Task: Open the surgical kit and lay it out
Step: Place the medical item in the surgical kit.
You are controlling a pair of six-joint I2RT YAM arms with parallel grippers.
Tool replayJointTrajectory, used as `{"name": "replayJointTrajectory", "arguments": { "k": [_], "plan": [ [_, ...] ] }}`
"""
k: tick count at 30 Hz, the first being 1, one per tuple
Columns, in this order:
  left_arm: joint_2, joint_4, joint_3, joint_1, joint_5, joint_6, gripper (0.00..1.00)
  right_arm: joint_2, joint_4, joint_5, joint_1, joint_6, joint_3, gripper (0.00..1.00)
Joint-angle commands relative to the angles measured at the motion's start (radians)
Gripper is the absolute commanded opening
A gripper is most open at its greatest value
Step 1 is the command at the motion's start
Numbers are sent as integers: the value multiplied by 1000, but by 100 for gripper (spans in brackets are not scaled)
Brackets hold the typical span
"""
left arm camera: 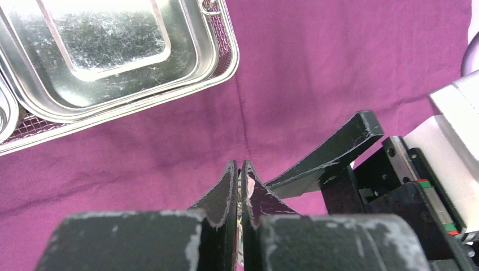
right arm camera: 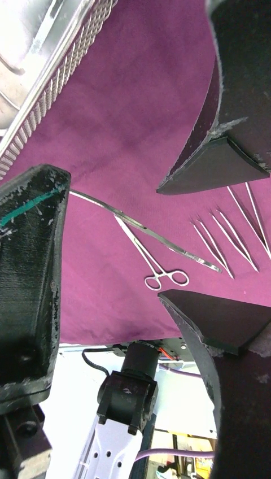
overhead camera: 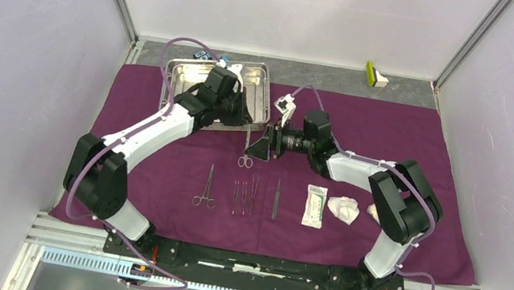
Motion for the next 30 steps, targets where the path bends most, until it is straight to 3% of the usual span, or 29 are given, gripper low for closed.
{"name": "replayJointTrajectory", "arguments": {
  "k": [1,17,30],
  "plan": [
    [0,45,26,-6,-33,-50,2,21,54,-15,22,9,-6,69],
    [-11,44,36,-5,-83,-27,2,44,34,-34,49,-24,-6,42],
    [-24,36,42,6,-90,-18,2,67,-8,-34,49,-55,9,27]
  ]
}}
